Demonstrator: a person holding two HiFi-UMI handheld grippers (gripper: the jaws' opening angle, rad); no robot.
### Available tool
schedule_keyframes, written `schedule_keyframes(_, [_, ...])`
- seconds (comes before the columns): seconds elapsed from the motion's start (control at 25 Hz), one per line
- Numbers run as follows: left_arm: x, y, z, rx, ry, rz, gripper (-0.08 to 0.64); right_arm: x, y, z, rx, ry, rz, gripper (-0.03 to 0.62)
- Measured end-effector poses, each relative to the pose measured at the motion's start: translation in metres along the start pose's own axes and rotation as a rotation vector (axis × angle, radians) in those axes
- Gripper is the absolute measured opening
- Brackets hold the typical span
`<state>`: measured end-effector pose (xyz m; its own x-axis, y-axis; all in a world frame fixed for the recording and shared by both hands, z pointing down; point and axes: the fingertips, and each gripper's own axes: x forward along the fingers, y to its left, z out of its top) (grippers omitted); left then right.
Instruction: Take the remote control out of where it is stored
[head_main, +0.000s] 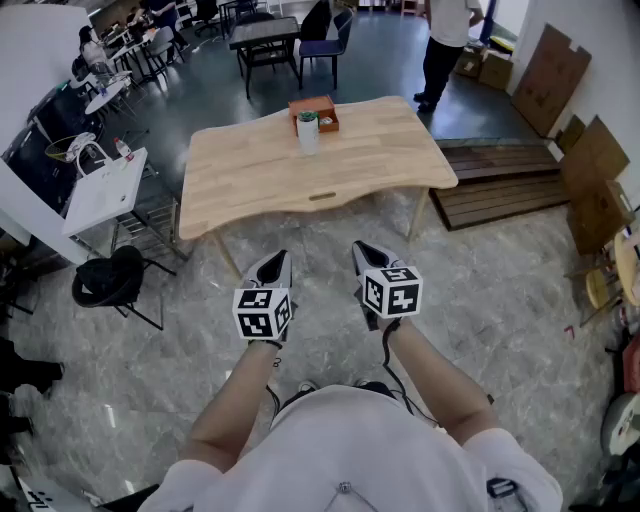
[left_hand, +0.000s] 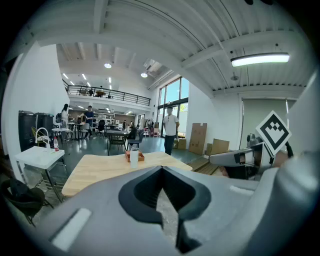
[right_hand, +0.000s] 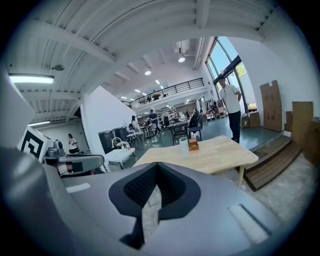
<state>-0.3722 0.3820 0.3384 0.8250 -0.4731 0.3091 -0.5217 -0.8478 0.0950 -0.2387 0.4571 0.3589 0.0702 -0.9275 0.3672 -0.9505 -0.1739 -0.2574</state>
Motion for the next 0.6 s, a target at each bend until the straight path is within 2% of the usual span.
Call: schedule_keyframes(0.6, [0.0019,-0.0062,-0.0062,-0.014,0.003,-0.004,0.000,-0.0034,-0.0056,-0.0047,0.004,-0.002,-0.005,0.026])
